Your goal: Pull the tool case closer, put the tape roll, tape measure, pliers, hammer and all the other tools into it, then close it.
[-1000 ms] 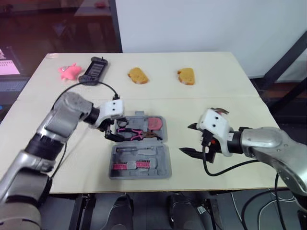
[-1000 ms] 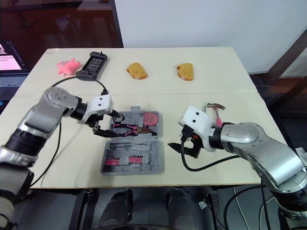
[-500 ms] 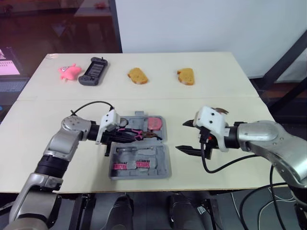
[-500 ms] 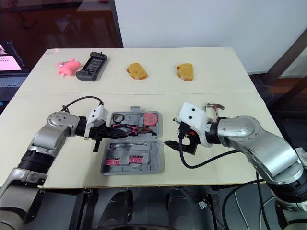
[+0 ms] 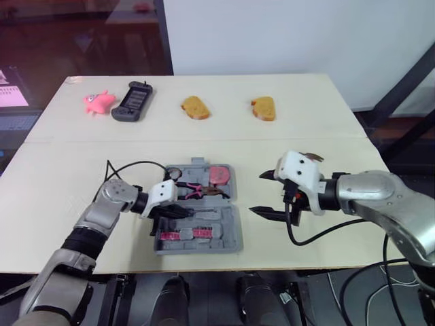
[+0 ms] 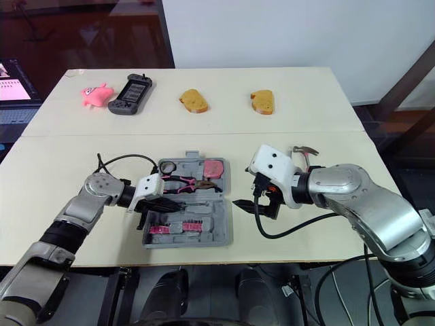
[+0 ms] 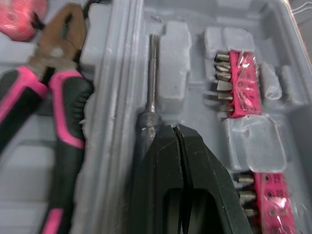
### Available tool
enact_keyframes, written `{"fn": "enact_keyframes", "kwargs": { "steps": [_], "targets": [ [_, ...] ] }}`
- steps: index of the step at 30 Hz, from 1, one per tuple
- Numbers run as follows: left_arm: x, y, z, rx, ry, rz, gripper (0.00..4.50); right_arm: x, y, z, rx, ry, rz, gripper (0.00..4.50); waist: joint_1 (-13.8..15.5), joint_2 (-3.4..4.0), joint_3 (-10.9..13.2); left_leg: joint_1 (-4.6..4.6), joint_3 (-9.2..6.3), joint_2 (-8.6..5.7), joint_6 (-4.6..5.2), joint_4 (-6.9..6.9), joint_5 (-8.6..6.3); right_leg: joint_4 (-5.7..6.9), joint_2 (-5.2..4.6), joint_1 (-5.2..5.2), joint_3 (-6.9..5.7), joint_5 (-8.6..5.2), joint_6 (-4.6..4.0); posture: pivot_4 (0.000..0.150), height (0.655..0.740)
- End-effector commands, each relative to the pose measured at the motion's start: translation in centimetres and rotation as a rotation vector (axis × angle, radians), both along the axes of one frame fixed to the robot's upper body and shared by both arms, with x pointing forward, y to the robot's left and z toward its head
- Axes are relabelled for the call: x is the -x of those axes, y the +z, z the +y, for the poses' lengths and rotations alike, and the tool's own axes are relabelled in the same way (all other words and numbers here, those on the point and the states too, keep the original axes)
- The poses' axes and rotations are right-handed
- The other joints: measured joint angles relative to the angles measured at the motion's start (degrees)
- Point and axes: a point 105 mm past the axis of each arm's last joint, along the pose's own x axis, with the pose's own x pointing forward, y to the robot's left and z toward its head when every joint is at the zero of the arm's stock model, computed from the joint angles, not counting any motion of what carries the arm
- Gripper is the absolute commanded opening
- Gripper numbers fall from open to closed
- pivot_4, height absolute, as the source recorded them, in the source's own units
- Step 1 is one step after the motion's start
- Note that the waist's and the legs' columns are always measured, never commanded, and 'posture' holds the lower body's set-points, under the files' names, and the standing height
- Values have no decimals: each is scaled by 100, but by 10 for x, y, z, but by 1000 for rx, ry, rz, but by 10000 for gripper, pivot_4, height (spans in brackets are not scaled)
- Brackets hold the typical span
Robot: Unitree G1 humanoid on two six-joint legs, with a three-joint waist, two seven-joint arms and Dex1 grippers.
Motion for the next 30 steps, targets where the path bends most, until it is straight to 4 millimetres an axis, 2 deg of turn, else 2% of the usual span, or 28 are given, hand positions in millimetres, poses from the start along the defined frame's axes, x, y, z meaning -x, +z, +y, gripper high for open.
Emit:
{"fn": "enact_keyframes", "kwargs": {
  "steps": [1, 7, 9, 12, 15, 16, 18, 22, 25, 27, 30],
  "targets": [
    [-2, 0, 4, 3, 66, 28, 192, 1, 11, -3, 2, -4, -50, 45000, 11, 0, 0, 6, 0, 0, 0, 0, 0, 0, 0, 6, 0, 0, 0, 1500, 7400],
    [3, 27, 2, 86, 53, 49, 192, 2, 10, -2, -7, 9, -40, 45000, -26, -1, 0, 11, 1, 1, 0, -6, 0, 0, 1, 7, 1, -1, 0, 1500, 7400],
    [8, 47, 1, 148, 43, 57, 192, 2, 10, -2, -19, 15, -37, 45000, -34, -1, 0, 10, 0, 1, 0, -9, 0, 0, 1, 4, 1, 0, 0, 1500, 7400],
    [10, 65, 8, 191, 80, 45, 192, -3, 7, -5, -28, -5, -36, 45000, -40, -1, 0, 11, 0, 1, 0, -10, 0, 0, 0, 5, 1, 0, 0, 1500, 7400],
    [5, 77, 24, 229, 188, 11, 192, -11, -2, -15, -67, -59, -13, 45000, -54, -1, 0, 15, 1, 1, 0, -13, 0, -1, 0, 6, 2, -1, -1, 1500, 7400],
    [2, 78, 33, 226, 238, -18, 2657, -11, -6, -19, -73, -67, -8, 45000, -54, -1, 0, 15, 1, 1, 0, -14, 0, -1, 1, 6, 2, -1, -1, 1500, 7400],
    [0, 75, 58, 202, 345, -70, 9089, -4, -5, -31, -206, -85, 90, 45000, -52, -2, 0, 15, 1, 1, 0, -14, 0, -2, 1, 6, 2, -1, -1, 1500, 7400],
    [1, 79, 107, 197, 541, -171, 29299, -7, -3, -71, -272, -215, 48, 45000, -50, -1, 1, 17, 5, 1, 0, -19, 0, -5, -1, 6, 5, -1, 0, 1500, 7400],
    [10, 88, 159, 144, 701, -348, 44642, -3, -11, -102, -345, -348, 51, 45000, -47, -4, 0, 22, 5, 2, 0, -19, 0, -7, -1, 11, 5, -1, -2, 1500, 7400],
    [20, 97, 190, 133, 811, -436, 44642, 5, -22, -121, -375, -426, 52, 45000, -46, -4, 0, 28, 7, 2, 0, -24, -1, -10, -1, 16, 5, -2, -2, 1500, 7400],
    [34, 101, 217, 139, 913, -489, 44642, 16, -34, -144, -376, -516, 36, 45000, -43, -4, 0, 34, 11, 2, -1, -28, -1, -13, -4, 22, 7, -3, -3, 1500, 7400]
  ]
}}
